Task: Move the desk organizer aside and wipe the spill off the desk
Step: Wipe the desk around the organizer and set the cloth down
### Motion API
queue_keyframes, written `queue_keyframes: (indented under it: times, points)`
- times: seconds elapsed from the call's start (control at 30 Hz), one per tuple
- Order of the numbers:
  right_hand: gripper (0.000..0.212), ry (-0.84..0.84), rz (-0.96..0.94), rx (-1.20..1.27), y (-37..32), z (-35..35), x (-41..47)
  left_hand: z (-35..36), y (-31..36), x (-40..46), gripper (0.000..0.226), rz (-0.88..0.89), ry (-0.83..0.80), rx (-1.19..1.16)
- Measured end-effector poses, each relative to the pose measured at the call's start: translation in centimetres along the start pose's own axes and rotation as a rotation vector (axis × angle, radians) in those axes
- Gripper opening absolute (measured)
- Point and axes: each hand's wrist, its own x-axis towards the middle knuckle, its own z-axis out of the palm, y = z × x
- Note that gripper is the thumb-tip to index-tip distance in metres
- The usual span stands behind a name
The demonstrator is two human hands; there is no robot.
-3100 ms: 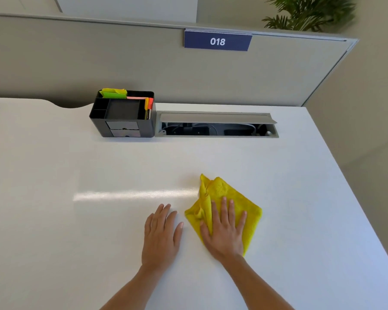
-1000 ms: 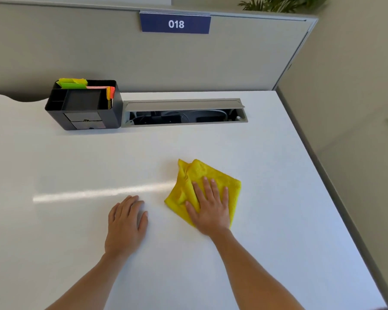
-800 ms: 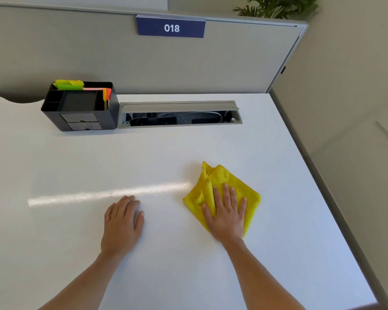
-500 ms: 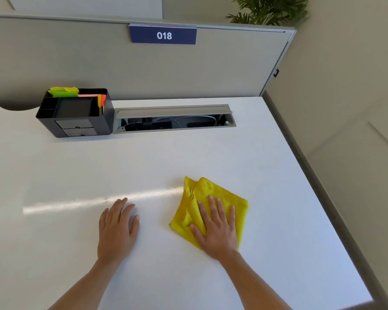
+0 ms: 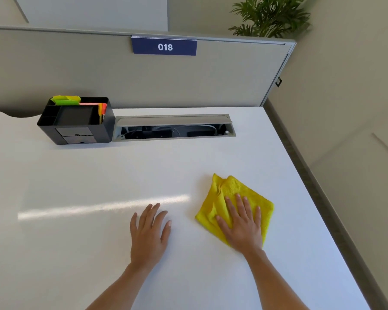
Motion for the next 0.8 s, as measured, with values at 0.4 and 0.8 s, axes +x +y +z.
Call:
queue_keyframes:
  times: [0.4, 0.8]
  points:
    - [0.073, -0.086, -0.157, -0.072, 2.5, -1.3, 3.9, 1.5, 0.0, 0.5, 0.036, 0.004, -0.058, 0.080]
    - [0.066, 0.153, 0.726, 0.394, 2.5, -4.0, 4.1, 1.6, -0.2, 0.4, 0.032, 0.006, -0.064, 0.064]
